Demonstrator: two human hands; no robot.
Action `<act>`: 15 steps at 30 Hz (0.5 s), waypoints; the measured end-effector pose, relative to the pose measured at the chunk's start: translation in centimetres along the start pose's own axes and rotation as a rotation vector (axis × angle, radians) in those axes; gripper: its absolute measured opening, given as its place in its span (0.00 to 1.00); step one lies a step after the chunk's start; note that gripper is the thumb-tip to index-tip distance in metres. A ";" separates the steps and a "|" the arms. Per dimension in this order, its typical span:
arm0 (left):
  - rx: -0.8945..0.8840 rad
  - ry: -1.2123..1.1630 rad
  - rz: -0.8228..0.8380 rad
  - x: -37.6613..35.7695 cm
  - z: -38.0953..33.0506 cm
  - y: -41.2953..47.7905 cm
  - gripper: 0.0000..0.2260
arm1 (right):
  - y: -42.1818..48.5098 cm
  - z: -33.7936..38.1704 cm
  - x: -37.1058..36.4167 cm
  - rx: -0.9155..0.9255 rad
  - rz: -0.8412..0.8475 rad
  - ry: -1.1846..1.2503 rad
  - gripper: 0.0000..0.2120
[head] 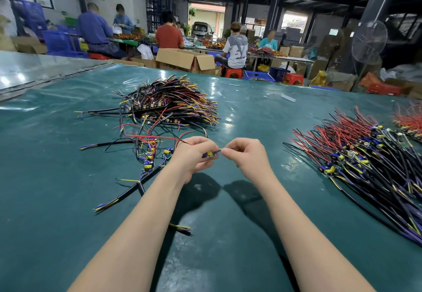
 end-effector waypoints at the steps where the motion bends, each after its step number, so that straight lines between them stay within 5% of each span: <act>1: -0.002 0.010 0.016 -0.2 0.0 -0.1 0.10 | 0.1 -0.1 0.3 -0.016 -0.019 0.015 0.16; 7: 0.024 -0.136 0.121 -0.5 -0.2 -0.1 0.08 | 0.1 0.0 0.8 -0.002 -0.026 -0.084 0.14; 15: 0.044 -0.150 0.136 0.1 -0.4 -0.1 0.06 | 0.0 -0.4 0.3 -0.049 0.037 0.091 0.09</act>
Point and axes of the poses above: each hand's wrist, its own y-axis towards the middle knuckle, its own x-axis out of the back of the hand, z = x × y, the point moved 6 cm from there along y, towards the middle knuckle, and after that the axes turned 3 degrees about y, right-handed, at the moved point
